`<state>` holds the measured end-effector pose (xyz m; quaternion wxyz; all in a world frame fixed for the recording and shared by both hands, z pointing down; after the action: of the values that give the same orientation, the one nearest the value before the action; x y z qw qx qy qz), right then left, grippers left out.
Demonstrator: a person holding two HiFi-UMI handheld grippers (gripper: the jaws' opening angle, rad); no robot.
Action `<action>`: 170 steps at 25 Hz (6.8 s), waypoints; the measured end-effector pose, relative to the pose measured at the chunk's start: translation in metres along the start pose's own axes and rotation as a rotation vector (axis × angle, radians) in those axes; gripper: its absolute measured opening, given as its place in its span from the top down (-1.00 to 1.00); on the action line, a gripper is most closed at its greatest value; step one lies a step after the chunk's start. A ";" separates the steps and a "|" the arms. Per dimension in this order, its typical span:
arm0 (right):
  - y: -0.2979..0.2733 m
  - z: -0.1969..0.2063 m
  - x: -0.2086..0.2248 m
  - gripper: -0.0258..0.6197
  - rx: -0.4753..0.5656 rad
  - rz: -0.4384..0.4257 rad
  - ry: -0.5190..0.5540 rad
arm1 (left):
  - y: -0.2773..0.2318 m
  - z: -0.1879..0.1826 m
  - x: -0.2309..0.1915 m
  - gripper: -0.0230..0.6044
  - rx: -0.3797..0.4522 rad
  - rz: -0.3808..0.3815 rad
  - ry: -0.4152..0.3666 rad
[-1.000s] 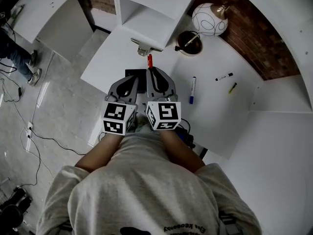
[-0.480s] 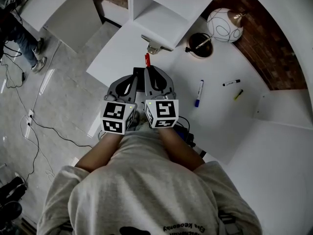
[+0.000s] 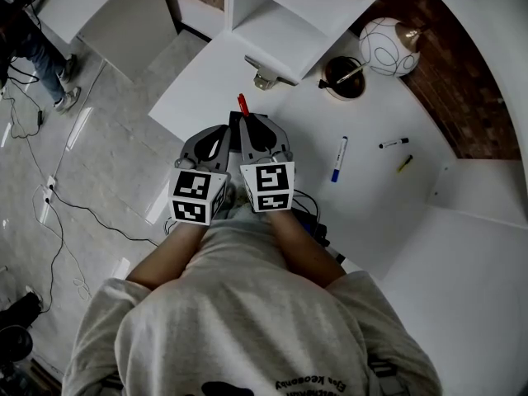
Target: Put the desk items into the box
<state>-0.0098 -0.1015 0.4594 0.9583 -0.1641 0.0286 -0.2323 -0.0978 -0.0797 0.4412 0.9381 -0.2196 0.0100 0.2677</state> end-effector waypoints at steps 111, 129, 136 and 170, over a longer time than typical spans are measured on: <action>0.170 0.110 0.214 0.86 -0.104 0.521 -0.142 | -0.147 0.002 0.229 0.92 0.195 0.636 -0.444; 0.125 0.175 0.231 0.59 -0.468 0.389 -0.292 | -0.170 0.025 0.223 0.91 0.126 0.600 -0.427; 0.116 0.181 0.230 0.59 -0.547 0.375 -0.331 | -0.171 0.024 0.218 0.91 0.123 0.588 -0.424; 0.181 0.052 0.209 0.68 -0.059 0.612 -0.232 | -0.110 -0.034 0.213 0.91 0.167 0.565 -0.409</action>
<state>0.2625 -0.0292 0.4537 0.9753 -0.2009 -0.0262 0.0879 0.1434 -0.0716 0.4264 0.8244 -0.0730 -0.0956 0.5531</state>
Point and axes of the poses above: the fingertips, and each gripper's own axes: y backward along the fingers, x to its right, z out of its underside, the point moved 5 cm from there along y, backward along the fingers, and after that the axes turned 1 degree about -y, right-handed, at the moved point
